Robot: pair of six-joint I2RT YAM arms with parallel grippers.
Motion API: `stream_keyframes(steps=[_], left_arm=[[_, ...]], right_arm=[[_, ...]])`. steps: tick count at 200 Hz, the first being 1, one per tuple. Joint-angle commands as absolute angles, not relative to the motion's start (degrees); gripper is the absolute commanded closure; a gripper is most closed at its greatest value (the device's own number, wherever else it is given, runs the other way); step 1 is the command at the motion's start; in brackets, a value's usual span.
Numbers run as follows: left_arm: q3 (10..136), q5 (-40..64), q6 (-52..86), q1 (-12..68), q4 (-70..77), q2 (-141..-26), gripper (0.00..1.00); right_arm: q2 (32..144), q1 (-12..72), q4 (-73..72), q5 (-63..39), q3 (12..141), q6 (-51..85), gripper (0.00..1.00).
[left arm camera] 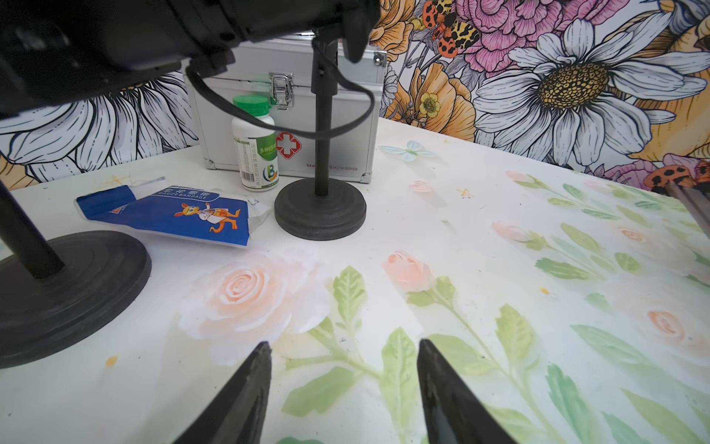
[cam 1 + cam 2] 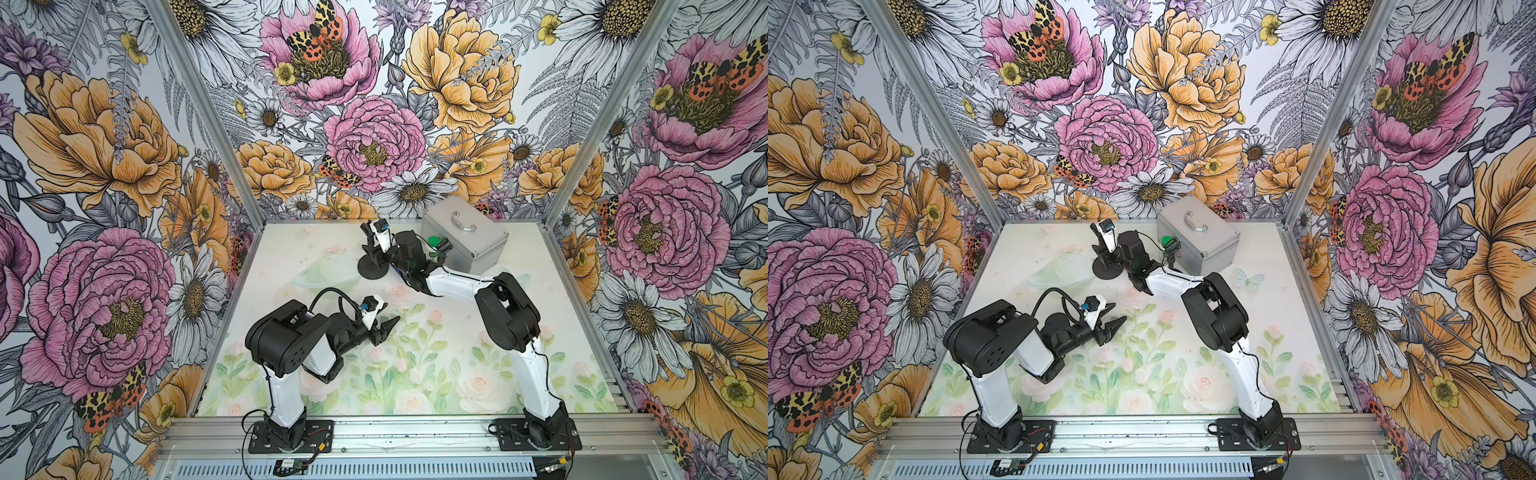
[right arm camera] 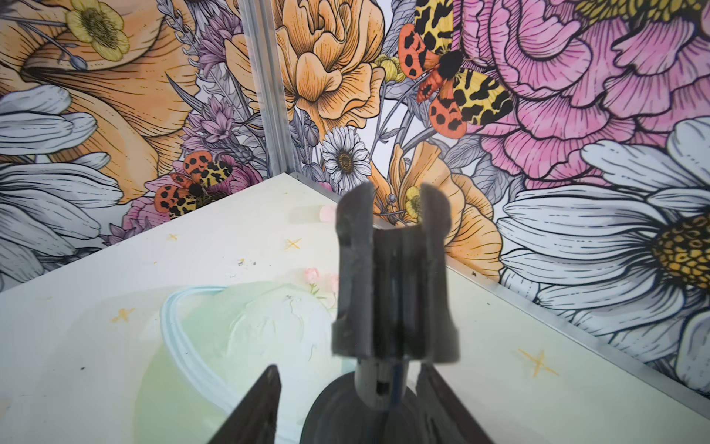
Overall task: Assemble a microphone stand
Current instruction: Place the microphone stand at the center of the board, then reset both arms
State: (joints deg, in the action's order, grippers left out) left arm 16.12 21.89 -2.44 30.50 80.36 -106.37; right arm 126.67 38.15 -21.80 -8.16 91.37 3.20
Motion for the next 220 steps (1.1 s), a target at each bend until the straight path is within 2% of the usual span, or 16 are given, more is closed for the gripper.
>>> stream_keyframes(steps=[1, 21, 51, 60, 65, 68, 72, 79, 80, 84, 87, 115, 137, 178, 206, 220], left_arm=[[16.63, 22.76, -2.2, 30.32, 80.94, -107.0, 0.39], [16.61, 22.7, -1.92, 30.23, 80.94, -106.79, 0.39], [16.64, 22.09, -1.41, 29.82, 80.91, -106.49, 0.37], [16.37, 21.44, -1.53, 29.82, 80.9, -106.05, 0.21], [16.15, 20.92, -1.54, 29.74, 80.92, -105.7, 0.04], [16.08, 20.5, -1.54, 29.78, 80.89, -105.42, 0.02], [15.73, 19.97, -1.69, 29.76, 80.94, -104.95, 0.01], [15.33, 19.02, -2.23, 29.73, 80.89, -104.86, 0.01], [15.27, 18.82, -2.39, 29.72, 80.92, -103.8, 0.01], [15.11, 18.1, -2.79, 29.77, 80.92, -102.43, 0.01], [15.07, 17.5, -2.92, 29.75, 80.94, -101.94, 0.01], [14.33, 11.43, -2.82, 29.42, 79.68, -96.31, 0.01], [14.98, 6.03, -4.56, 29.9, 71.35, -91.01, 0.01], [15.65, -11.09, -10.43, 33.52, 55.06, -77.63, 0.01], [20.08, -11.51, -8.89, 33.33, 39.37, -68.43, 0.01], [23.2, -17.64, -11.13, 34.73, 32.52, -65.57, 0.01]], right_arm=[[120.28, 37.88, -24.55, -15.99, 87.32, 4.07, 0.41], [115.18, 38.19, -27.16, -19.98, 79.98, 4.55, 0.41], [102.78, 38.43, -28.13, -19.91, 64.57, 2.85, 0.4], [98.4, 38.27, -27.72, -19.85, 59.95, 2.07, 0.38], [95.76, 38.08, -26.91, -19.87, 57.62, 1.7, 0.38], [94.35, 37.98, -26.25, -19.91, 56.36, 1.44, 0.37], [92.38, 37.97, -25.28, -19.51, 54.64, 1.01, 0.35], [88.76, 37.93, -23.43, -18.97, 51.81, 0.14, 0.26], [88.32, 37.86, -23.1, -18.89, 51.39, 0.07, 0.24], [86.36, 37.8, -21.81, -18.44, 49.89, -0.46, 0.04], [84.83, 37.79, -20.99, -18.04, 48.79, -0.88, 0.01], [73.35, 35.97, -16.89, -13.82, 39.19, -2.37, 0.0], [67.76, 32.95, -15.82, -10.94, 34.48, -2.8, 0.0], [62.14, 23.58, -15.84, -3.71, 28.95, -3.04, 0.0], [60.12, 15.37, -20.38, 1.03, 23.85, -0.07, 0.0], [58.9, 12.57, -22.06, 3.46, 22.29, -0.05, 0.0]])
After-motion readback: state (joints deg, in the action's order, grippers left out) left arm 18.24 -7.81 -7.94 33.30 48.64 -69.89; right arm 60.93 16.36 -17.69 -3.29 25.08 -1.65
